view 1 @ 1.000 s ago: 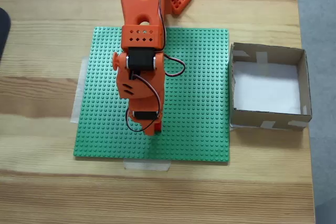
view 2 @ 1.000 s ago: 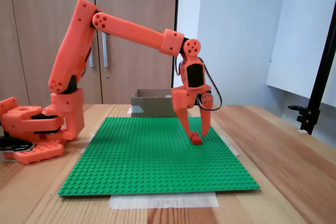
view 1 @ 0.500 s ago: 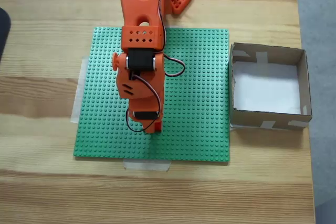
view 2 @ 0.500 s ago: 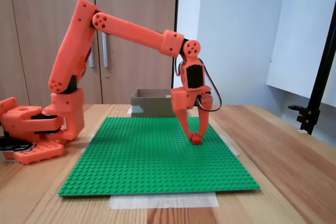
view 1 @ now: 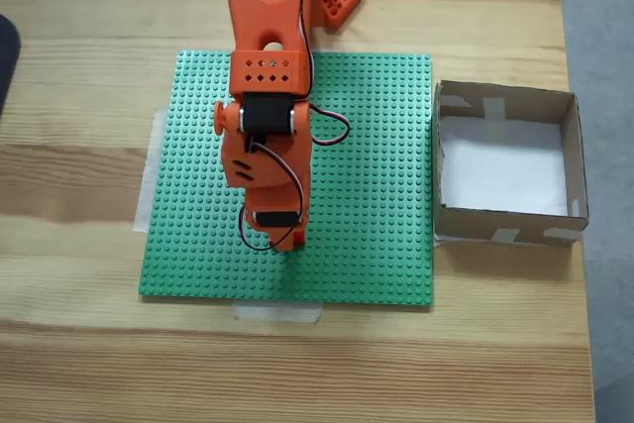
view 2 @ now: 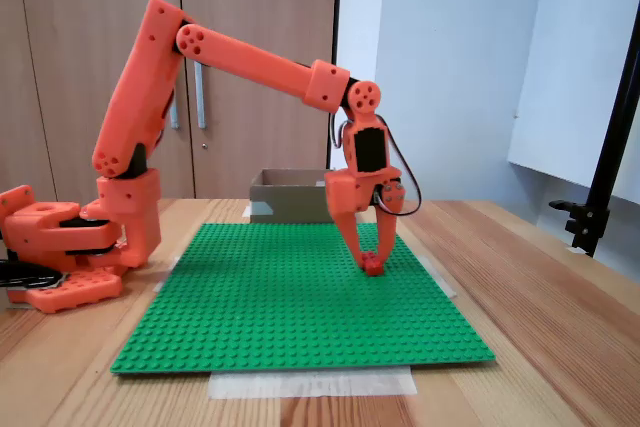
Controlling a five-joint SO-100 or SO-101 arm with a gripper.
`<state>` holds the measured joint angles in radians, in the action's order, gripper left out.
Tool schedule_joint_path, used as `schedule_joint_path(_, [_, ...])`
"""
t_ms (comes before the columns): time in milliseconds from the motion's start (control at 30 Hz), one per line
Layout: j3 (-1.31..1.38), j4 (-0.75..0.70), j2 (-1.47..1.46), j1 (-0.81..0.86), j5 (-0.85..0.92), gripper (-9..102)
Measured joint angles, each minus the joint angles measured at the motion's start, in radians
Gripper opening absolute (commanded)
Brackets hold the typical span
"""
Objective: Pick the red lego block and put it in the box.
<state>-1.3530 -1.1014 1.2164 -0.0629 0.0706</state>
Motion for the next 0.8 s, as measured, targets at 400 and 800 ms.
schedule_joint_path(400, [0.000, 0.003, 0.005, 0.000, 0.003, 2])
schedule_joint_path(800, [-0.002, -0.041, 0.155, -0.002, -0.018, 0])
